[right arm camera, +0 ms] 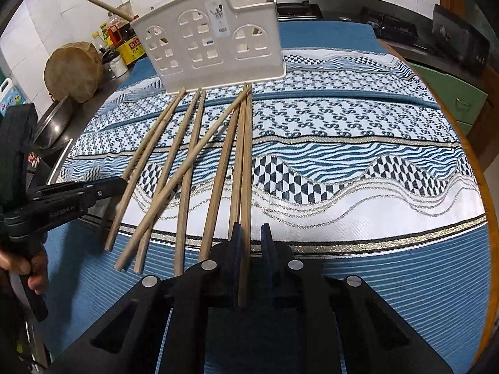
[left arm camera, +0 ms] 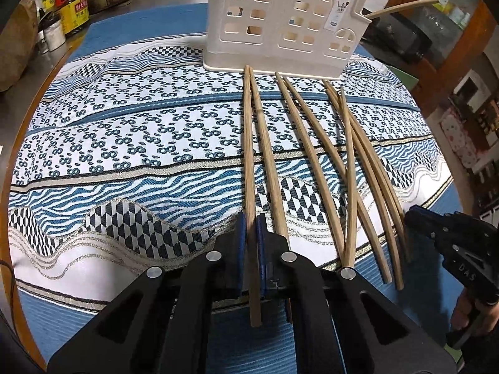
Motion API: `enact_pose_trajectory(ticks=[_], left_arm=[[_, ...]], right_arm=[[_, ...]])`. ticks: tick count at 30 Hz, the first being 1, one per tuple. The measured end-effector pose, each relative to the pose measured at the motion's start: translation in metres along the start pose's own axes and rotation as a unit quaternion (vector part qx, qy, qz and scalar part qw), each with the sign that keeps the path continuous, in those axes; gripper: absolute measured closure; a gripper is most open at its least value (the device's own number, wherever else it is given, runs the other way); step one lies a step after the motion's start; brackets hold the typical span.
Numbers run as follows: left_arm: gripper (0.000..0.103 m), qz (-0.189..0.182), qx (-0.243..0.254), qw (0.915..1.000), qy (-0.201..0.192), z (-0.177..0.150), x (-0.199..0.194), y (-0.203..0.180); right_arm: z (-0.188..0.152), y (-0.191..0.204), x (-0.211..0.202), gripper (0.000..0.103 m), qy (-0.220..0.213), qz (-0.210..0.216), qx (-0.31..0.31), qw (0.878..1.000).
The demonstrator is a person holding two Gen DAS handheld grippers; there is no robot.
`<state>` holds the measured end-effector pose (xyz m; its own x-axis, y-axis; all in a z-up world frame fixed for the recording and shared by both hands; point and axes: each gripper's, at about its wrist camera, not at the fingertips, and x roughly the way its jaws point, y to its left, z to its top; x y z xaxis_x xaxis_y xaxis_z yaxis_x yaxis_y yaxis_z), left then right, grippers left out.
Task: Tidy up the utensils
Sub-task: 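Close the left tool on another chopstick while the right tool grasps one too, then raise the chopstick in the left tool over the holder while the right tool carries its own there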
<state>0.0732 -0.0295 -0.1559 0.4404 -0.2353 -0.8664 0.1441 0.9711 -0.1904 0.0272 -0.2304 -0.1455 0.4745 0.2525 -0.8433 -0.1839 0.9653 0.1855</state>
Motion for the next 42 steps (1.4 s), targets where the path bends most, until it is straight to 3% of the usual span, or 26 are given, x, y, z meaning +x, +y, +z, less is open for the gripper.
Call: enact_pose_trajectory(ticks=[12,22,29,42], left_arm=[[0.096,-0.010,-0.008,0.9999,-0.004,-0.004,0.000,0.001],[0.097,0.004,0.006,0.9999,-0.013,-0.002,-0.001,-0.005],[0.098,-0.024,-0.003,0.9993,-0.029,0.003,-0.017,0.000],[0.098,-0.062,-0.013,0.9893,-0.131,0.019,-0.083,0.004]], right_arm=[[-0.001,0.012,0.006,0.093,0.003,-0.020,-0.029,0.999],[-0.003,0.008,-0.003,0.096,-0.012,-0.025,-0.027,0.999],[0.006,0.010,-0.042,0.096,-0.062,-0.038,-0.043,0.996],[0.053,0.016,-0.105,0.096,-0.159,-0.023,-0.055,0.985]])
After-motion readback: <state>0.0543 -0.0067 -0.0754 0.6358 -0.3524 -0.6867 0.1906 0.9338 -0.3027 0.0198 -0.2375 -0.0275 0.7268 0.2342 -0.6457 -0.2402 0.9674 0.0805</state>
